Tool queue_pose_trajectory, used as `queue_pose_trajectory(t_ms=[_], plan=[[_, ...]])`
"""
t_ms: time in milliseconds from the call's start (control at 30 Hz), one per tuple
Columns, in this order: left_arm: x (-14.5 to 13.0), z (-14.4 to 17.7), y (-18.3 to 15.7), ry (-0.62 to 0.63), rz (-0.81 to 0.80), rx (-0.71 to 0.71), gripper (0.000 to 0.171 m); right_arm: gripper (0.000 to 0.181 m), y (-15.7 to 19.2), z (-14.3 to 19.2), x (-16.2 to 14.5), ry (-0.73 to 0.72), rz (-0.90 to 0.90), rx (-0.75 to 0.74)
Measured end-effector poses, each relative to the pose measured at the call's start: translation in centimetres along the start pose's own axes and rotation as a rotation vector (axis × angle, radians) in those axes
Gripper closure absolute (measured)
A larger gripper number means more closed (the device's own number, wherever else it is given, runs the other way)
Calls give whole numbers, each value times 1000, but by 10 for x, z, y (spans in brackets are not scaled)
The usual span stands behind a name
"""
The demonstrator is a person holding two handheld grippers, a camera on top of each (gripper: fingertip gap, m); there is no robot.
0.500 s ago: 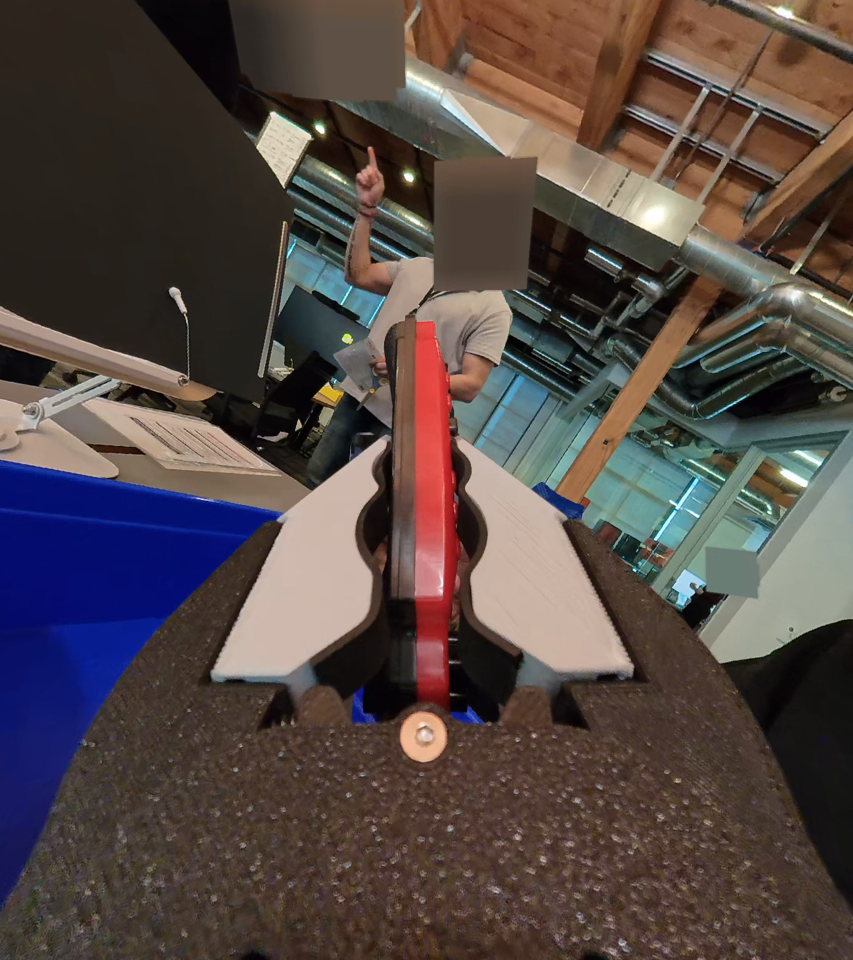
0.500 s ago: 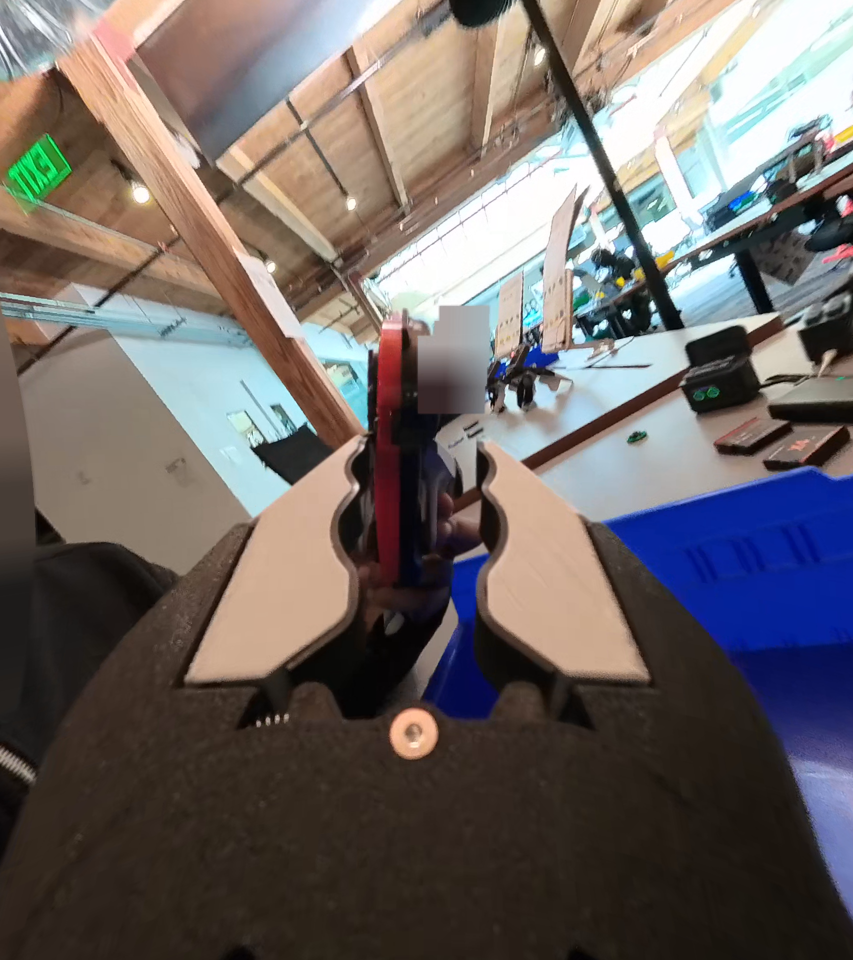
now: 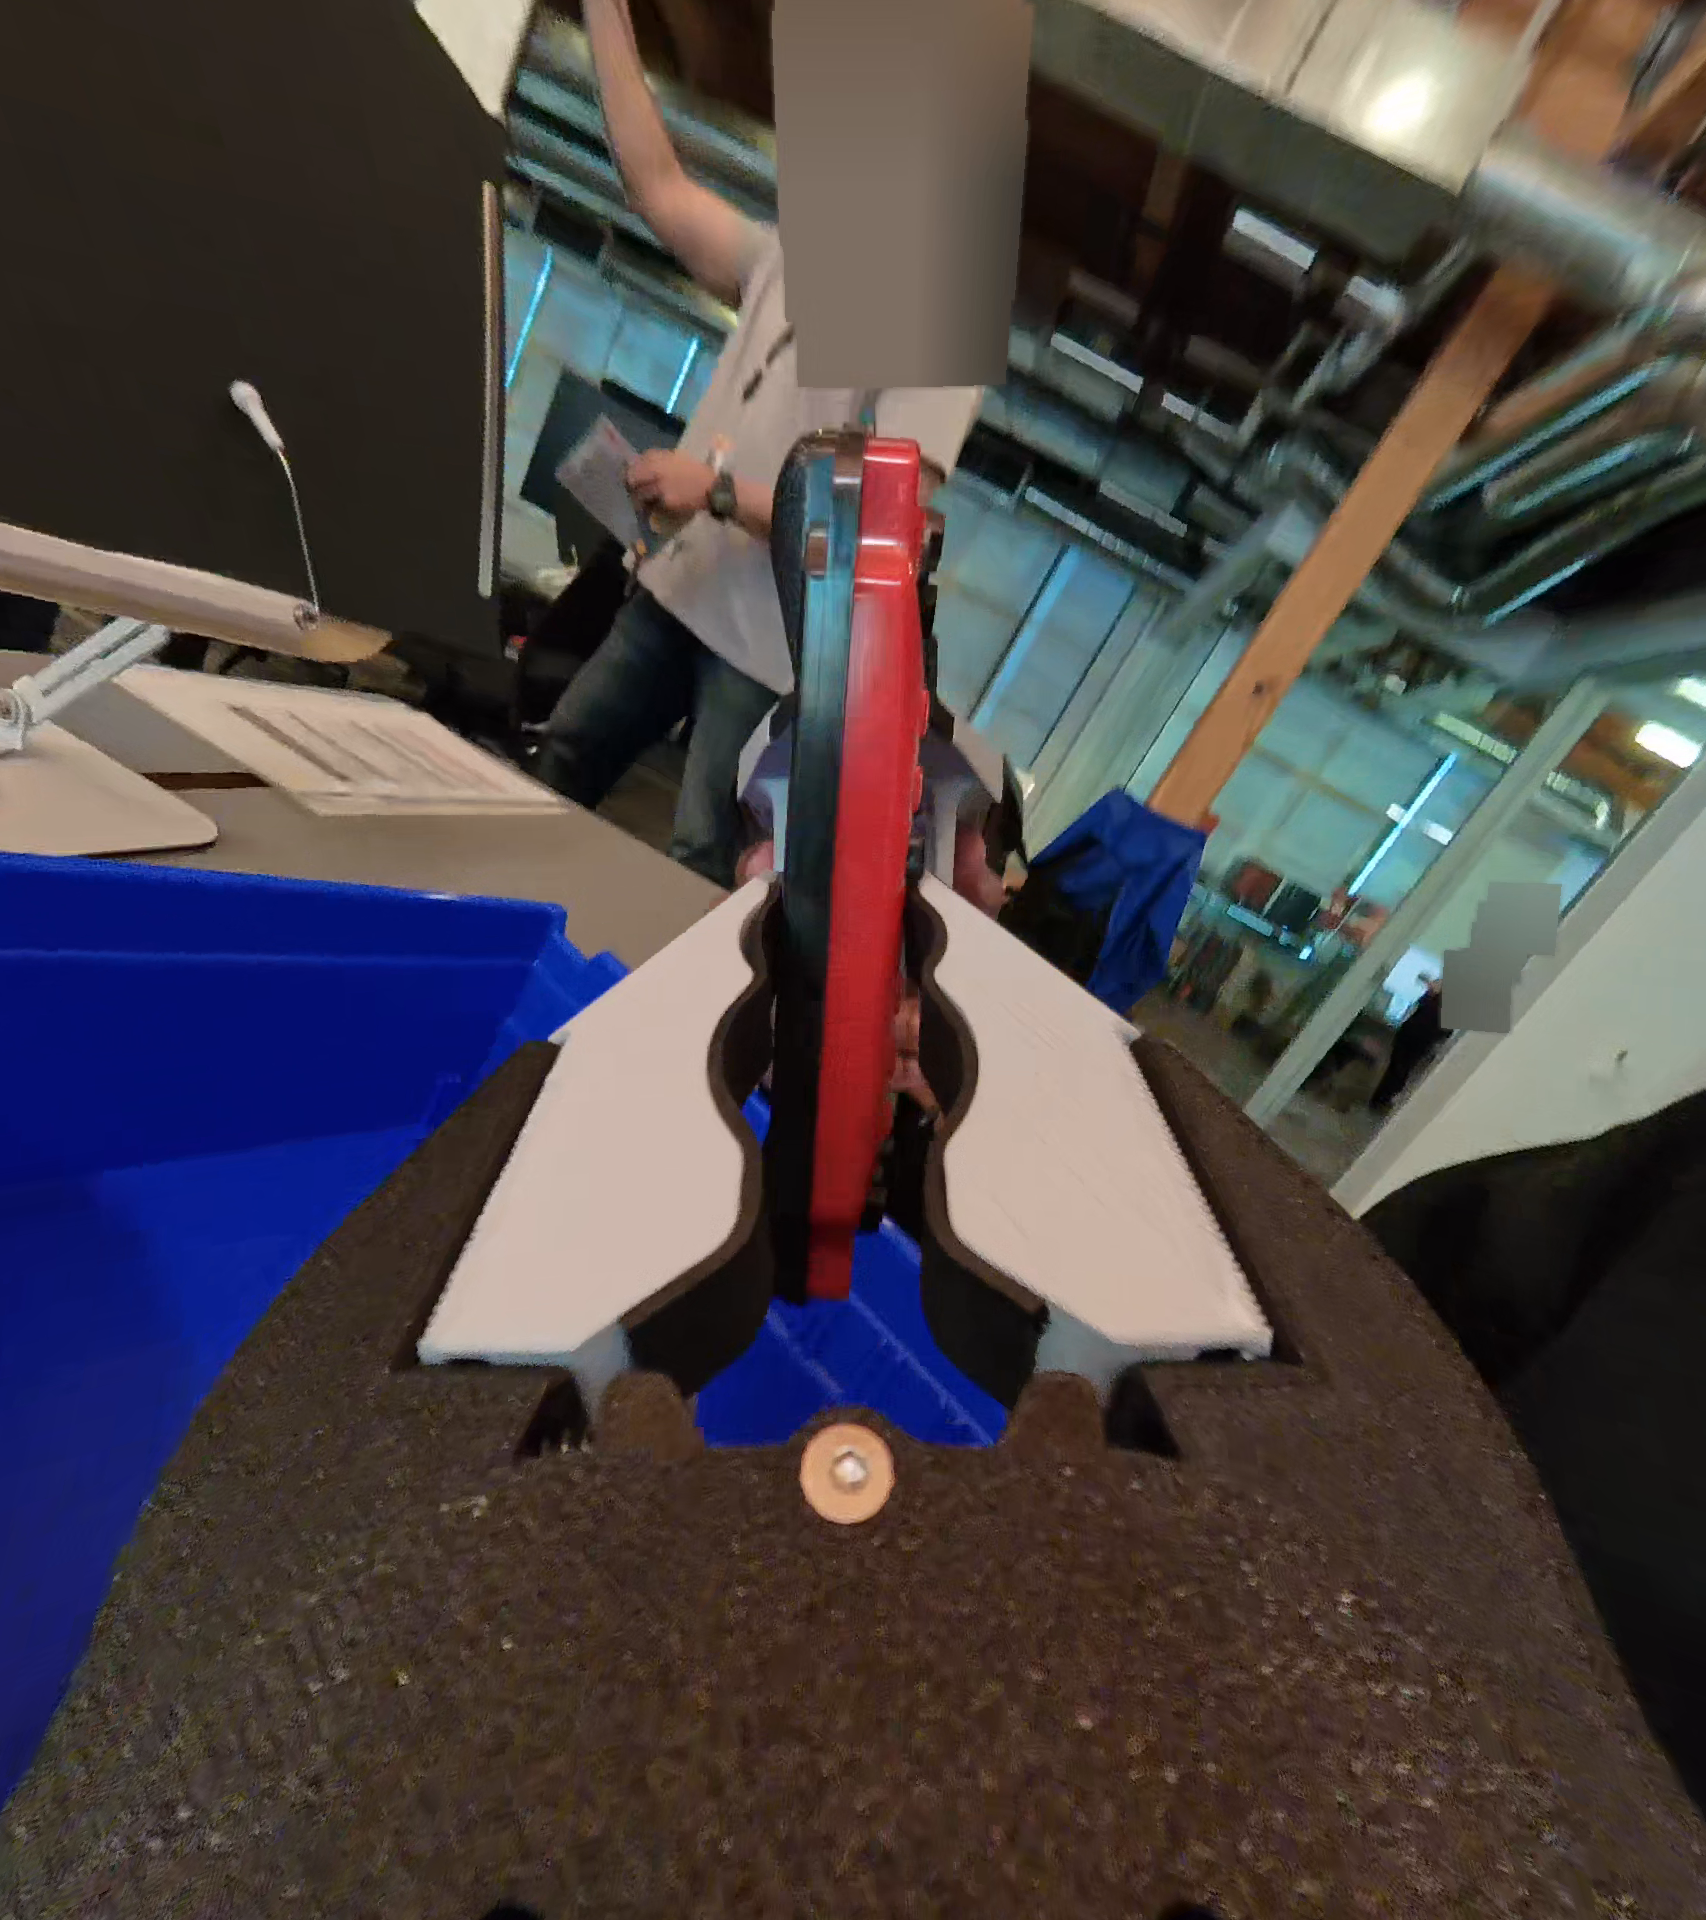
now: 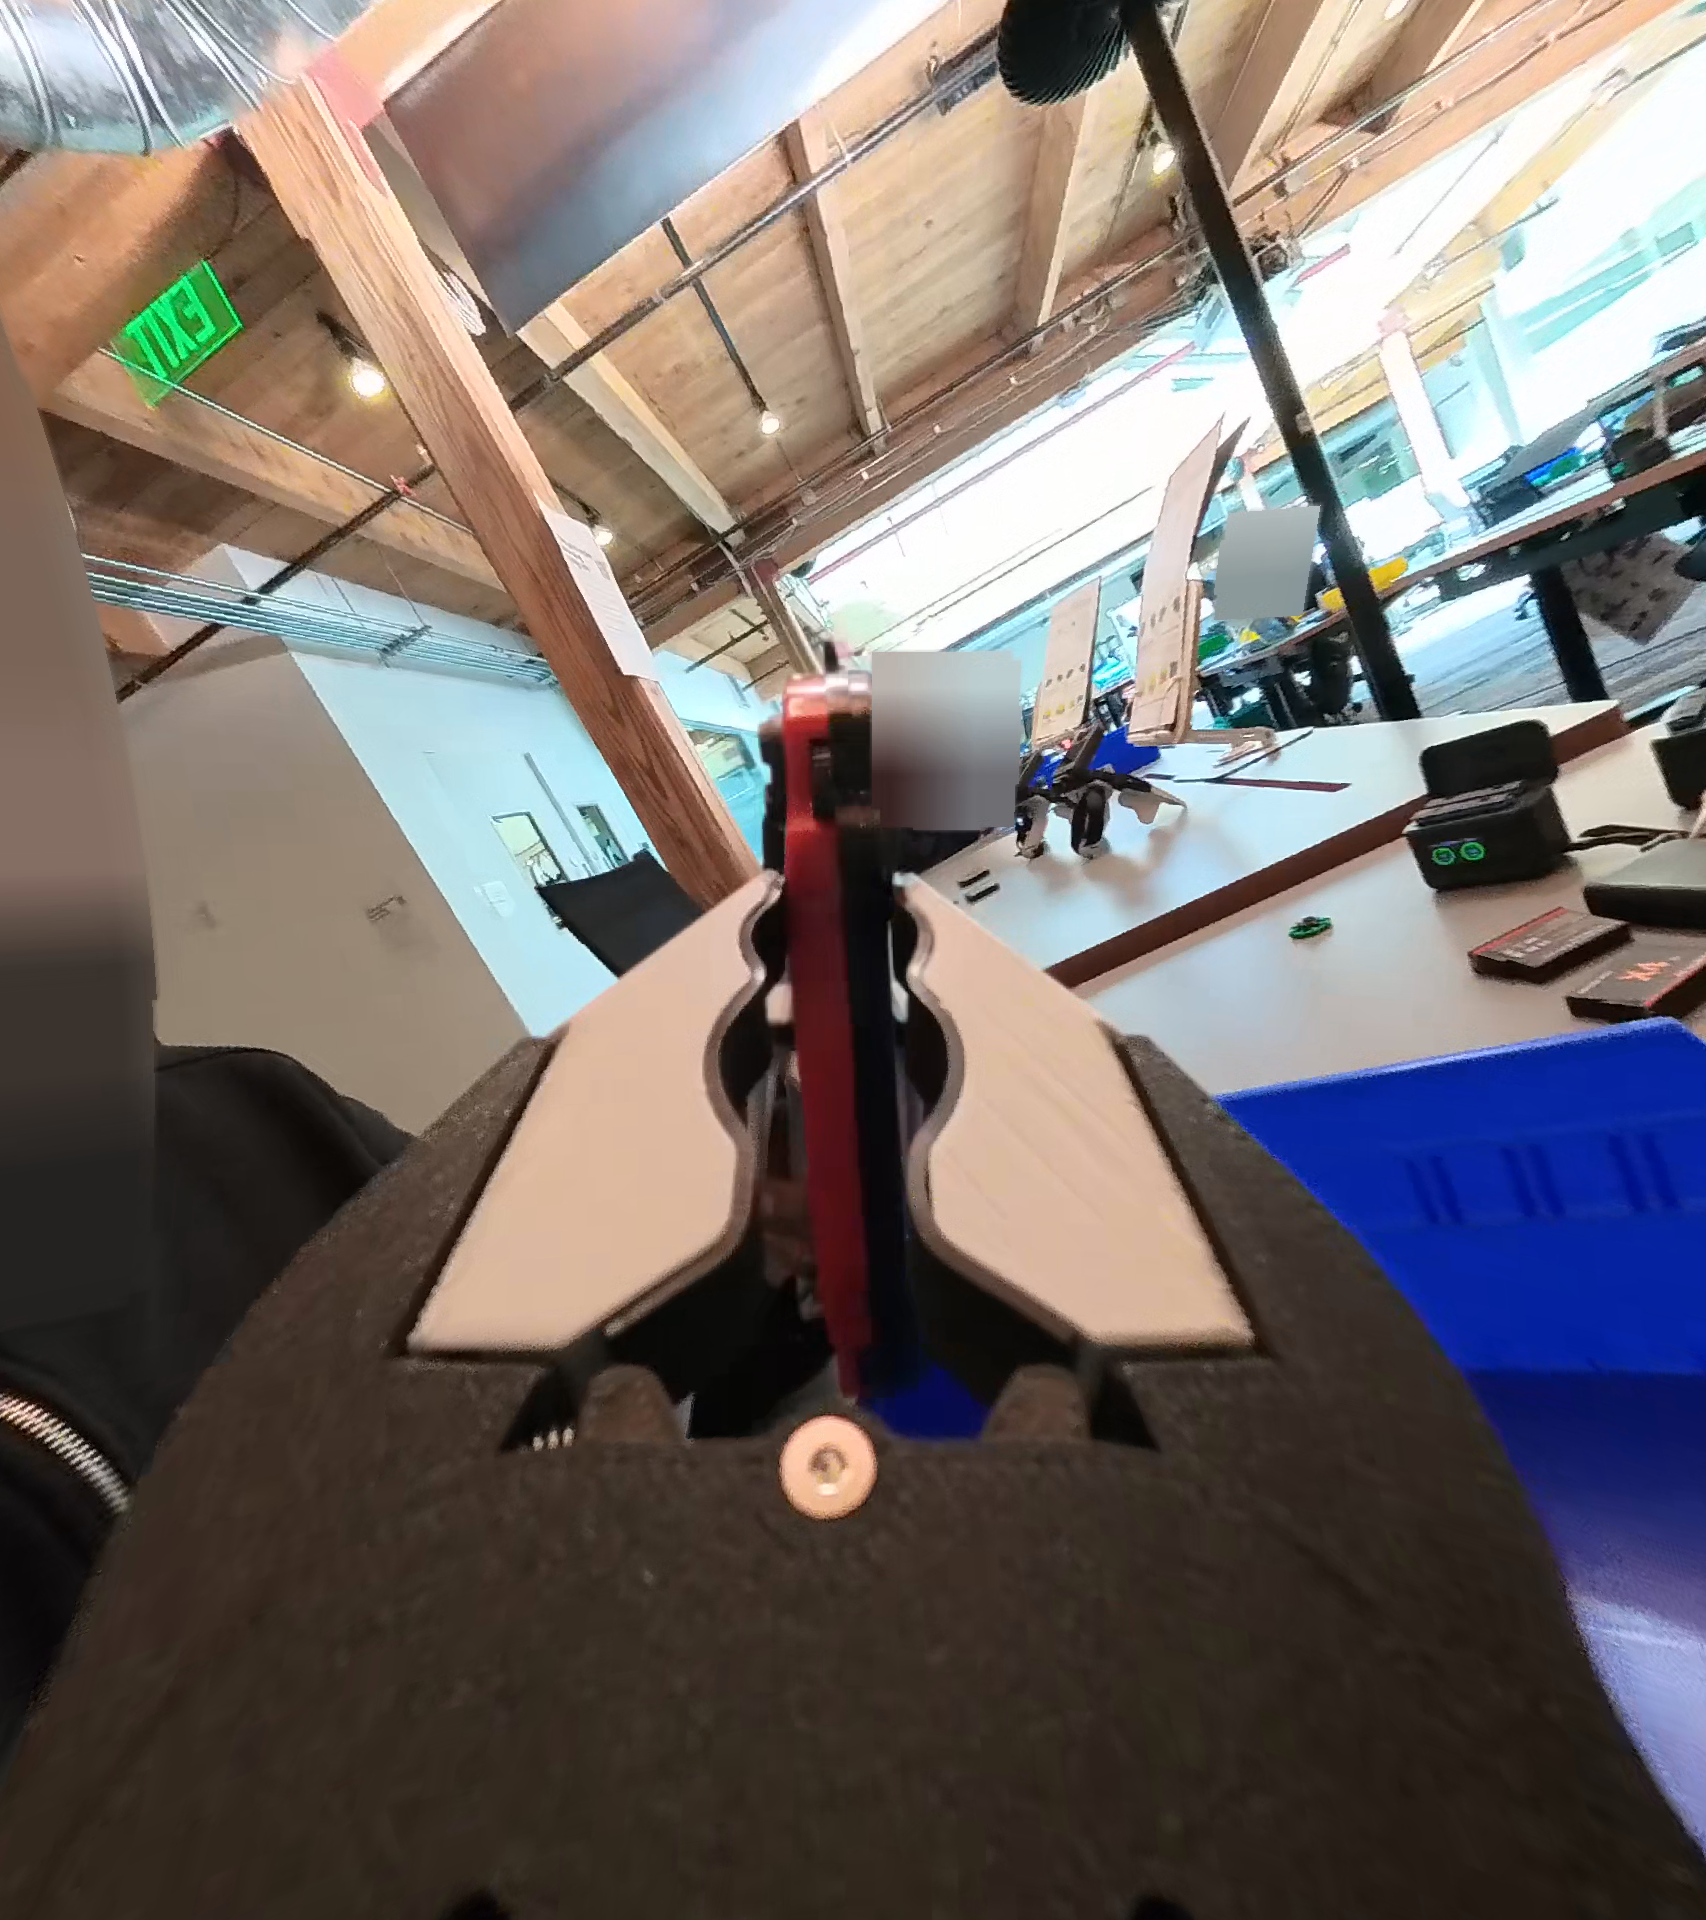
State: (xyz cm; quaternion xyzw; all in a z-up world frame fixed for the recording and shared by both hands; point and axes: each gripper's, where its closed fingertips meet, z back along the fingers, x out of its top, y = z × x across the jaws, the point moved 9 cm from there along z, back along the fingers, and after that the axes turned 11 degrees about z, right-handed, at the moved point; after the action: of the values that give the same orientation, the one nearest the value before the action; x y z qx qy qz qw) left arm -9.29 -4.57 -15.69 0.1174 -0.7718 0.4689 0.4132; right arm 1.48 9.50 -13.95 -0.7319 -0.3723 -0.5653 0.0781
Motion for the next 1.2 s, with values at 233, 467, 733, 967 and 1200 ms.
queue_pose_trajectory(t_ms=[233, 467, 733, 967, 1200], plan=[[7, 8, -6, 41, -206, 121, 148, 162, 0, 0, -3, 80, -22, 10], [26, 30, -16, 30, -251, 77, 116, 162, 1, -9, -16, 229, 54, -32], [14, 26, -8, 218, -237, 120, 116, 162, 11, -21, -32, 416, 159, -14], [18, 24, -9, 168, -254, 124, 141, 161, 12, -20, -27, 349, 185, -14], [40, 43, -7, -156, -228, 197, 147, 149, 5, -6, -9, 138, 201, -144]])
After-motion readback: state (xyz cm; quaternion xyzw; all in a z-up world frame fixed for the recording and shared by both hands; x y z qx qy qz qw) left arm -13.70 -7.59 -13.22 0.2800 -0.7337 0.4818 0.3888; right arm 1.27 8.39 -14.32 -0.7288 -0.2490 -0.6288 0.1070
